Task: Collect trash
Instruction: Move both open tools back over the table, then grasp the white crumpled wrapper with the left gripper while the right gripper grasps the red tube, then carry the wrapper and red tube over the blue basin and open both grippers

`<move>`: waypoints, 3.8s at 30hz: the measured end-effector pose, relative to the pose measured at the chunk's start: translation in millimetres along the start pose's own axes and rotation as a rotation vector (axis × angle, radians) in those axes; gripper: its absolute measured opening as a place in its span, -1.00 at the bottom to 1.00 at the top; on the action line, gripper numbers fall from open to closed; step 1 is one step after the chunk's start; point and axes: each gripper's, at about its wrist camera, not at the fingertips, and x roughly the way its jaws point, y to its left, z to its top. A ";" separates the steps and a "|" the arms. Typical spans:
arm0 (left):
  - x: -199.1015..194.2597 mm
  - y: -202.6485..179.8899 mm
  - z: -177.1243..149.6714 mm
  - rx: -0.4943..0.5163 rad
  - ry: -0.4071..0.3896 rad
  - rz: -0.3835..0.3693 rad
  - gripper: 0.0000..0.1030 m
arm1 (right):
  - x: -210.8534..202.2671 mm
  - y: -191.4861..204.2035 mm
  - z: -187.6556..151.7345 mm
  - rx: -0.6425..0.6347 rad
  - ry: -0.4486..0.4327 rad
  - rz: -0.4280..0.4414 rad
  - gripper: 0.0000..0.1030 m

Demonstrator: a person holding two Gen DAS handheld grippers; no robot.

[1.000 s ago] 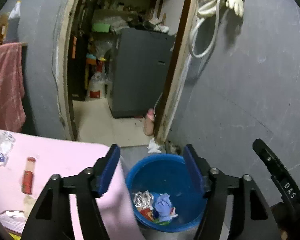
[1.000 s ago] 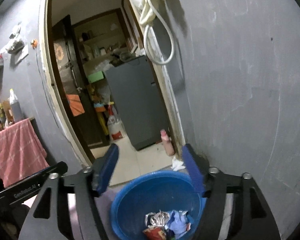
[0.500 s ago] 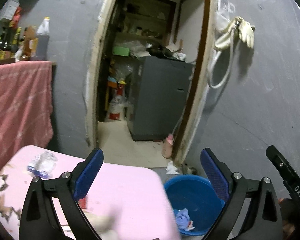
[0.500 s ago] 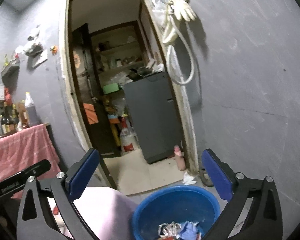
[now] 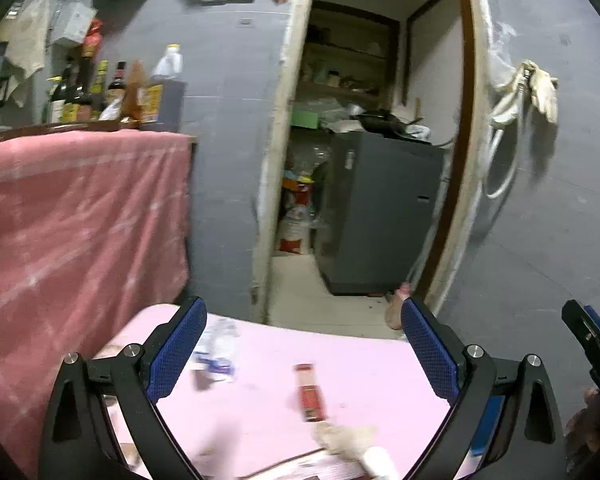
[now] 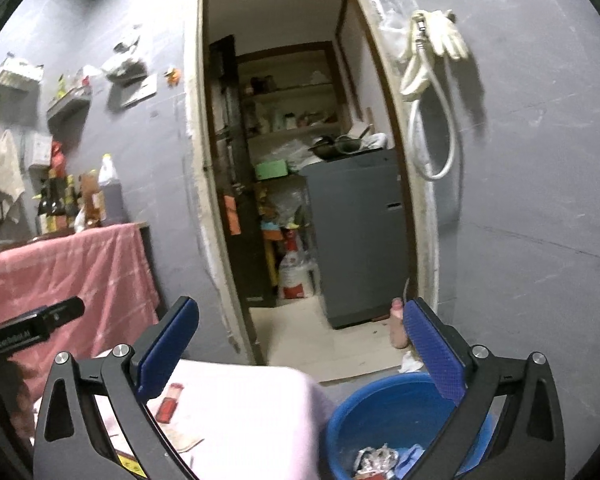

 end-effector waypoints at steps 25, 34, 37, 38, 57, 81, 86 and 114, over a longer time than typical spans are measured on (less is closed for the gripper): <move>41.0 105.4 -46.7 -0.025 0.138 0.083 0.85 | 58.1 85.7 -34.3 -0.071 0.139 0.115 1.00; 81.7 122.7 -46.2 -0.040 0.259 0.036 0.84 | 101.9 107.4 -63.0 -0.078 0.324 0.175 0.89; 90.9 125.0 -42.4 -0.050 0.284 0.020 0.83 | 116.6 113.9 -73.9 -0.101 0.412 0.180 0.65; 92.8 124.8 -41.6 -0.044 0.289 0.018 0.79 | 121.0 116.5 -75.8 -0.109 0.432 0.179 0.64; 132.6 109.9 -44.3 0.007 0.451 -0.071 -0.64 | 169.1 139.3 -113.6 -0.136 0.745 0.280 -0.05; 102.1 97.3 -42.9 0.006 0.371 -0.063 -0.98 | 152.6 138.1 -99.9 -0.163 0.639 0.239 -0.61; 88.7 82.2 -43.4 0.027 0.320 -0.066 -0.98 | 137.2 133.5 -89.3 -0.183 0.562 0.219 -0.62; 46.2 -74.1 -25.0 0.083 0.071 -0.216 -0.98 | 26.7 11.5 -9.9 -0.108 0.123 -0.026 -0.63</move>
